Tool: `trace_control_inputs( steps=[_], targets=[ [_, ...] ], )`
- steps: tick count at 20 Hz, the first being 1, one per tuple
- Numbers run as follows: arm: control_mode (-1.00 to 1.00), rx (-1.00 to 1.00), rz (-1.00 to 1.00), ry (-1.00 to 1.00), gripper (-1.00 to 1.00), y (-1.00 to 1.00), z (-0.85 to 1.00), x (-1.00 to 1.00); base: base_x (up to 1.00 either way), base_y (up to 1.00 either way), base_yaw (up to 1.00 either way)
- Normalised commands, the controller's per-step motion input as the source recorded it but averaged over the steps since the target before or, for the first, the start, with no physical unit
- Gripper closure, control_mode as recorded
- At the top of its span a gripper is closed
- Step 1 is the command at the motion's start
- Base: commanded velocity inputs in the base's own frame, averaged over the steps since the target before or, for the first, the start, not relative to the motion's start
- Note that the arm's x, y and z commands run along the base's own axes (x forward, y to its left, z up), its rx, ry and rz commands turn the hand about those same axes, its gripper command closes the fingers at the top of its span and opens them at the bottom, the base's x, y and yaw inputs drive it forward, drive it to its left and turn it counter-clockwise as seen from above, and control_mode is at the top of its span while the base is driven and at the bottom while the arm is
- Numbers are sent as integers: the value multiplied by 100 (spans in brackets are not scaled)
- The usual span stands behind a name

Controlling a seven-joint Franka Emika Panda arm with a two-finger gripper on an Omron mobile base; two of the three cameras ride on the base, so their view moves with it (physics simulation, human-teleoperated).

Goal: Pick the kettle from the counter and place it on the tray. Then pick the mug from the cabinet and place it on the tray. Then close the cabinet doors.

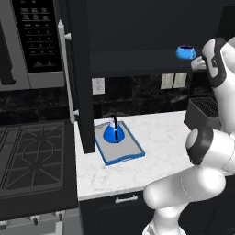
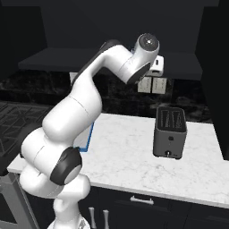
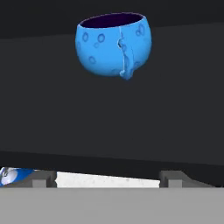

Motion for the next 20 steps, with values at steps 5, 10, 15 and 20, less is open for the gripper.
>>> trace_control_inputs(
  steps=[5, 10, 15, 20],
  targets=[
    [-100, 3, 7, 0, -100, -3, 7, 17, 0, 0, 0],
    [-100, 4, 7, -3, -100, 0, 23, 13, 0, 0, 0],
    [-100, 2, 2, -6, -100, 0, 57, 0, 0, 0, 0],
    [-100, 0, 0, 0, -100, 1, 44, 9, 0, 0, 0]
  ],
)
